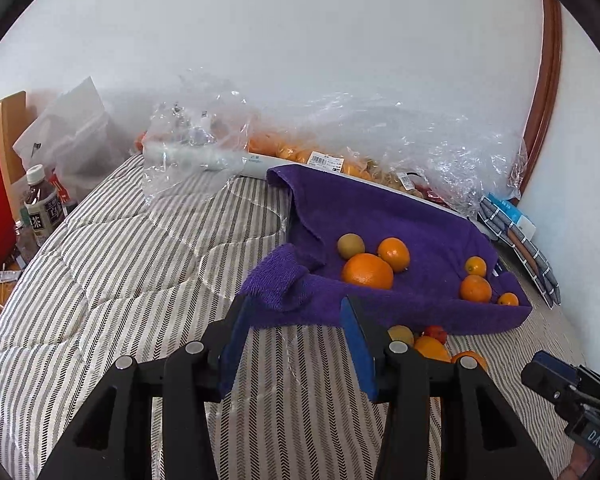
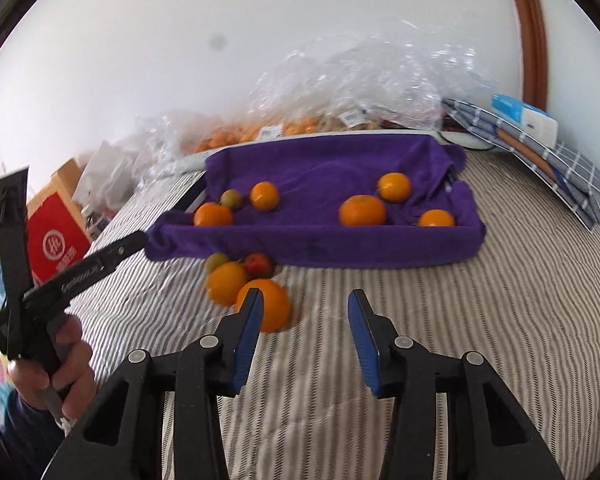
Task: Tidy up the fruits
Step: 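Withdraw both tools from the towel toward the loose fruit, then grasp an orange with the right tool while the left tool grasps a yellow-green fruit, then carry both held fruits over the purple towel, then open both tools to drop the fruits onto the towel, then withdraw both tools from the towel toward the remaining fruit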
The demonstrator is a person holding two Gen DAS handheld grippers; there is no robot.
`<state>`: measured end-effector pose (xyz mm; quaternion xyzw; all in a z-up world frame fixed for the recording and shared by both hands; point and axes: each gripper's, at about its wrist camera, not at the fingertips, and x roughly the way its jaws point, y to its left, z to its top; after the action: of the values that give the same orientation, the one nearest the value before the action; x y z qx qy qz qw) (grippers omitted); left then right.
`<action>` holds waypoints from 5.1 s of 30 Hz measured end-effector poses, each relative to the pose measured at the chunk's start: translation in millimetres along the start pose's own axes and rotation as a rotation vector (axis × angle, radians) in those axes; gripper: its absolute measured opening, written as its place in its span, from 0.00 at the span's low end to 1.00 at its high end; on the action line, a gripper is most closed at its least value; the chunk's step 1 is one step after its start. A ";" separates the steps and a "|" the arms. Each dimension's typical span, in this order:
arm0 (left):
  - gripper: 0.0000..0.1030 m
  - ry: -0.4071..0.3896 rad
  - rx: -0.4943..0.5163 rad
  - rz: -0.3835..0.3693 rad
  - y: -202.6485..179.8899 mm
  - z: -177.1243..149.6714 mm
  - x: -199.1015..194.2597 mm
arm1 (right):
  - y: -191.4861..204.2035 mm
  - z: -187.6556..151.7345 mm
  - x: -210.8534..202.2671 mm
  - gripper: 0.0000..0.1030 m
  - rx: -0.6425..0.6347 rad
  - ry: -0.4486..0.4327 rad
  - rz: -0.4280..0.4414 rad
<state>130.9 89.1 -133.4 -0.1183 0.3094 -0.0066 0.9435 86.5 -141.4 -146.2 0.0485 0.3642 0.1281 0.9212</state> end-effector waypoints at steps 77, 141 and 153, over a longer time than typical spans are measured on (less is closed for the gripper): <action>0.28 0.284 0.174 -0.145 -71.8 -11.7 59.4 | -80.9 -8.4 2.9 0.39 0.120 0.018 -0.054; 0.31 0.149 0.084 -0.123 -64.0 54.3 88.0 | -73.7 76.9 50.9 0.45 0.064 -0.055 -0.065; 0.38 0.225 0.083 -0.205 -58.8 4.8 31.2 | -43.3 52.1 -3.9 0.45 -0.063 -0.068 -0.134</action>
<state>162.5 30.4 -134.5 -0.1088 0.3991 -0.1289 0.9013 128.0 -183.9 -113.5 -0.0008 0.3311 0.0759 0.9405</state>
